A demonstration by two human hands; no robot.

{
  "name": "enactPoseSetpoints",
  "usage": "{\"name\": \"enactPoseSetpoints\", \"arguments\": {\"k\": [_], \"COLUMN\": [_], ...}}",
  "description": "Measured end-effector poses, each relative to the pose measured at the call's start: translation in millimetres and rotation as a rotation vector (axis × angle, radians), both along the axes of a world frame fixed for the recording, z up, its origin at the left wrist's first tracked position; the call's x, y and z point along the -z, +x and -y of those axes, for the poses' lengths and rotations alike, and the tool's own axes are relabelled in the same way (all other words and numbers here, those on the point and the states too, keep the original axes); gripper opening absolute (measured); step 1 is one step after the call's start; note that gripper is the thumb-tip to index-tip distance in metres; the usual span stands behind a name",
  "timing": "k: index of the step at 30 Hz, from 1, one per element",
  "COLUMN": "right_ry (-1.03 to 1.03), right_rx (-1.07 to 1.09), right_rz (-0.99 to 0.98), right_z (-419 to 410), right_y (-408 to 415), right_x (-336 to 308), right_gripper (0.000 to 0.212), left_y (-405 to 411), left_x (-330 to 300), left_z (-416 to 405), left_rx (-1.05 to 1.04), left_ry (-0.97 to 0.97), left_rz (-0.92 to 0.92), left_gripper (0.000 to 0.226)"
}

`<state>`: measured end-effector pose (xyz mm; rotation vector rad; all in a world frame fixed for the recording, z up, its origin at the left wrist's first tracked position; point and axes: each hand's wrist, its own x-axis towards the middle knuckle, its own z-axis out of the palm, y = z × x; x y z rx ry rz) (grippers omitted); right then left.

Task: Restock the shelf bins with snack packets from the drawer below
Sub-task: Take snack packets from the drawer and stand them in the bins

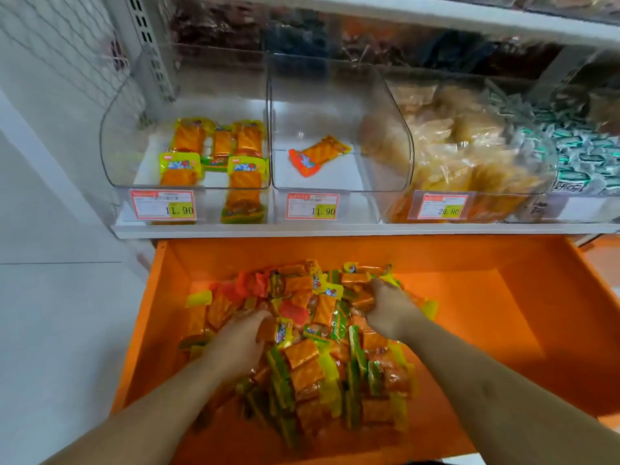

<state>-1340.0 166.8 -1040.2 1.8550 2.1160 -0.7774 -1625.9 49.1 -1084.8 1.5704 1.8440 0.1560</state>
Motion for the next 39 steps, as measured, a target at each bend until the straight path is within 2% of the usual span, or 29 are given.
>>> {"name": "enactPoseSetpoints", "arguments": {"k": [5, 9, 12, 16, 19, 23, 29, 31, 33, 37, 39], "right_ry": [0.006, 0.042, 0.112, 0.180, 0.158, 0.128, -0.024, -0.046, -0.089, -0.127, -0.102], "right_rx": [0.057, 0.030, -0.001, 0.012, 0.049, 0.072, 0.006, -0.018, 0.014, -0.079, -0.067], "right_rz": [-0.019, 0.010, 0.062, 0.072, 0.061, 0.073, -0.203, -0.332, -0.544, -0.845, -0.893], "right_z": [-32, -50, -50, -43, -34, -29, -23, -13, 4, 41, 55], "right_y": [-10, -17, -16, -16, -12, -2, -16, -19, -19, -21, -25], "right_x": [47, 74, 86, 82, 69, 37, -68, -111, -153, -216, -229], "right_gripper": [0.060, 0.069, 0.068, 0.047, 0.036, 0.015, 0.017, 0.030, 0.040, 0.028, 0.036], "left_y": [-14, -20, -25, -22, -21, -22, -17, -15, -14, -19, -23], "left_x": [40, 55, 64, 59, 48, 16, -70, -102, -139, -209, -238], "left_z": [-21, -26, -26, -23, -18, -21, -31, -31, -28, -9, 2], "left_rx": [0.115, 0.132, 0.141, 0.106, 0.039, -0.167, -0.237, -0.255, -0.267, -0.252, -0.261], "left_ry": [-0.120, -0.131, -0.051, -0.024, -0.029, -0.040, 0.037, 0.081, 0.080, 0.104, 0.107], "left_rz": [-0.086, -0.189, -0.232, -0.186, -0.081, 0.127, 0.326, 0.363, 0.412, 0.516, 0.607], "left_gripper": [0.064, 0.068, 0.056, 0.025, 0.018, 0.013, 0.011, 0.010, 0.016, 0.030, 0.034]}}
